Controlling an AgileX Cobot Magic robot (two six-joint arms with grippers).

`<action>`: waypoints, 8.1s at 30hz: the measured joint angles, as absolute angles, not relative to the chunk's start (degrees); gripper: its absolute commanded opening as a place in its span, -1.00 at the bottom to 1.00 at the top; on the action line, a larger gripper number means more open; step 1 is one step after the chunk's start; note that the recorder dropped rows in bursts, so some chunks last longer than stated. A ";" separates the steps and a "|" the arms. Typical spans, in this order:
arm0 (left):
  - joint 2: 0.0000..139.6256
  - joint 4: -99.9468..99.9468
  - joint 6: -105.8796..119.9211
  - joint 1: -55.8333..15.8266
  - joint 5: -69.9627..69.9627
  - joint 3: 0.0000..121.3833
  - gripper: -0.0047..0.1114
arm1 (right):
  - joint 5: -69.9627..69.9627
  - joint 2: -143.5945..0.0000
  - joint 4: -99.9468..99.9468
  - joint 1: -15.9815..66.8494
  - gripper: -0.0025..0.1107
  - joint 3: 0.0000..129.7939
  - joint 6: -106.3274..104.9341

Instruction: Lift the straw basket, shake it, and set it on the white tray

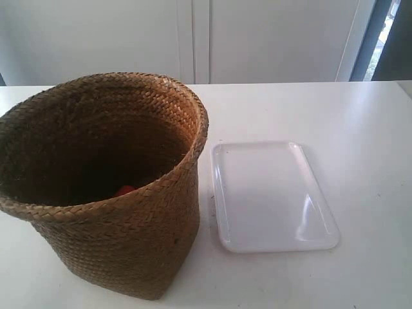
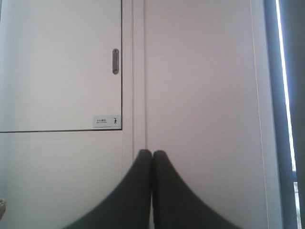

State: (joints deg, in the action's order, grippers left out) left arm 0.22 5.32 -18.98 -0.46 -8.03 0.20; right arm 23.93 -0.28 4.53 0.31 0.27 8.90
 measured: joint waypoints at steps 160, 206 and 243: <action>87.07 -21.68 8.10 -0.42 53.15 76.63 -0.91 | -49.01 -93.12 -41.15 23.50 -0.96 72.31 -4.45; 47.49 -27.28 16.89 -20.91 1.42 40.73 -0.92 | -14.83 -58.43 -29.74 30.95 -0.96 47.52 -15.84; 47.20 -24.94 17.18 -24.34 -3.12 41.72 -0.92 | -2.84 -60.52 -23.14 35.13 -0.96 46.39 -10.11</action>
